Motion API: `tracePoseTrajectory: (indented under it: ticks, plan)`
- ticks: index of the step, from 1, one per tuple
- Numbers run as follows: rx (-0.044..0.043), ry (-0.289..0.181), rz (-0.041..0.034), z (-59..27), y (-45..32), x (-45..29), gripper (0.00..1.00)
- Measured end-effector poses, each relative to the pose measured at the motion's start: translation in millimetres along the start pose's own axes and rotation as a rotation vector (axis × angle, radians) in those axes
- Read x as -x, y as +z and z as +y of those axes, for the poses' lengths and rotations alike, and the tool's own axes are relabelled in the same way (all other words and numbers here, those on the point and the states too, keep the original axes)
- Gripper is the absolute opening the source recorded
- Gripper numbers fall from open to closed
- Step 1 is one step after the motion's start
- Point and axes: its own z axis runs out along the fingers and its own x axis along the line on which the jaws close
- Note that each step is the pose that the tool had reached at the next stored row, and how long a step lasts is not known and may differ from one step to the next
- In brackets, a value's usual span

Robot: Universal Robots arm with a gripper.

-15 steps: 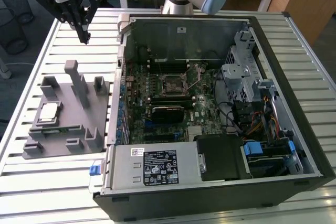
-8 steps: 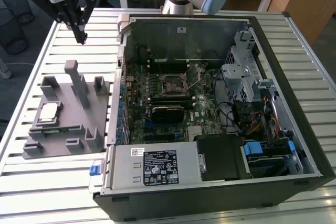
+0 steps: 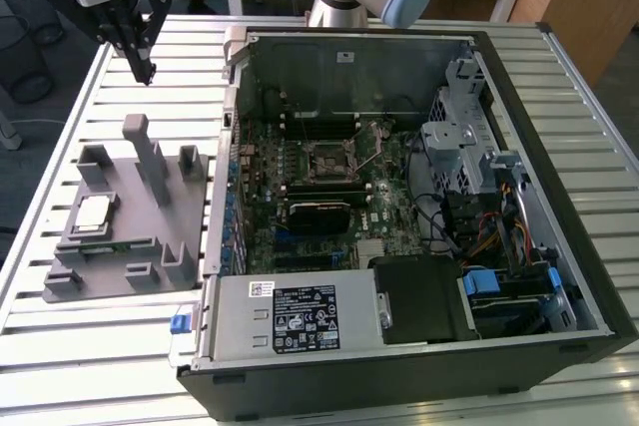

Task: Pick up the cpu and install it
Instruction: 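Reach for the cpu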

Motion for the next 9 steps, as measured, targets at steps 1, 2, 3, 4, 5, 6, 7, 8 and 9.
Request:
tracePoseTrajectory:
  ticks: [1, 2, 3, 4, 5, 6, 7, 8, 9]
  plan:
    - [0.0000, 0.000, 0.0000, -0.1, 0.0, -1.7, 0.11]
    - [0.0000, 0.000, -0.0001, -0.3, 0.1, -3.5, 0.11]
    - [0.0000, 0.000, 0.0000, -0.4, 0.1, -5.3, 0.11]
    - [0.0000, 0.000, 0.0000, -0.5, 0.1, -7.1, 0.11]
    - [0.0000, 0.000, 0.0000, -0.7, 0.2, -9.0, 0.11]
    - [0.0000, 0.000, 0.0000, -0.8, 0.2, -10.7, 0.11]
    - [0.0000, 0.000, 0.0000, -0.9, 0.2, -12.4, 0.11]
    - [0.0000, 0.000, 0.0000, -1.1, 0.2, -14.1, 0.11]
    - [0.0000, 0.000, 0.0000, -1.2, 0.3, -15.9, 0.11]
